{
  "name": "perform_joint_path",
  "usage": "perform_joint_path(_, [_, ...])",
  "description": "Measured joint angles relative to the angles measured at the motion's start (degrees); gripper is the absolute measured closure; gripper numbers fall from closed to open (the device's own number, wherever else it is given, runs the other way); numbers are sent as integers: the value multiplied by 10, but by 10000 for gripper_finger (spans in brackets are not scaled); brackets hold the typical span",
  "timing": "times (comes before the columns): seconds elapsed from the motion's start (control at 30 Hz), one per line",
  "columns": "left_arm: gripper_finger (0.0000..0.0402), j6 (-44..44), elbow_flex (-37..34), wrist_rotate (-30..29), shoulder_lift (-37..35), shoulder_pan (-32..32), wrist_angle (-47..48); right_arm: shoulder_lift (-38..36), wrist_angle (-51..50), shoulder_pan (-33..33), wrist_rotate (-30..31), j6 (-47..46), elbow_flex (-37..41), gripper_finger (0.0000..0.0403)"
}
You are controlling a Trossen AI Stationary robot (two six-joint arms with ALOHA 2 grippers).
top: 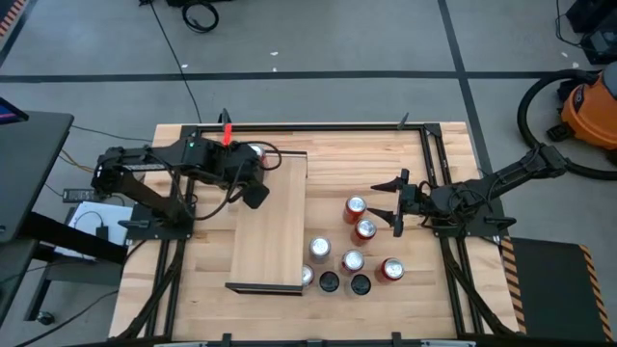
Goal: Place canned beverage on shelf
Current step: Put the top silver soda can on the shelf
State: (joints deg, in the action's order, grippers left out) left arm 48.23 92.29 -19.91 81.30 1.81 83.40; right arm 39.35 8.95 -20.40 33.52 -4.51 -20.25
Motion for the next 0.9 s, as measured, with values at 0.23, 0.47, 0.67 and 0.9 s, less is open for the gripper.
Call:
perform_joint_path(0.23, [86, -11, 0, -3, 1, 7, 0, 0, 0, 0, 0, 0, 0, 85])
perform_joint_path(0.47, [85, -18, 0, -3, 1, 7, 0, 0, 0, 0, 0, 0, 0, 85])
perform_joint_path(0.67, [85, -33, 0, 1, 1, 7, -3, 0, 0, 0, 0, 0, 0, 85])
perform_joint_path(0.9, [85, -34, 0, 17, 1, 6, -3, 0, 5, -5, -1, -2, 0, 85])
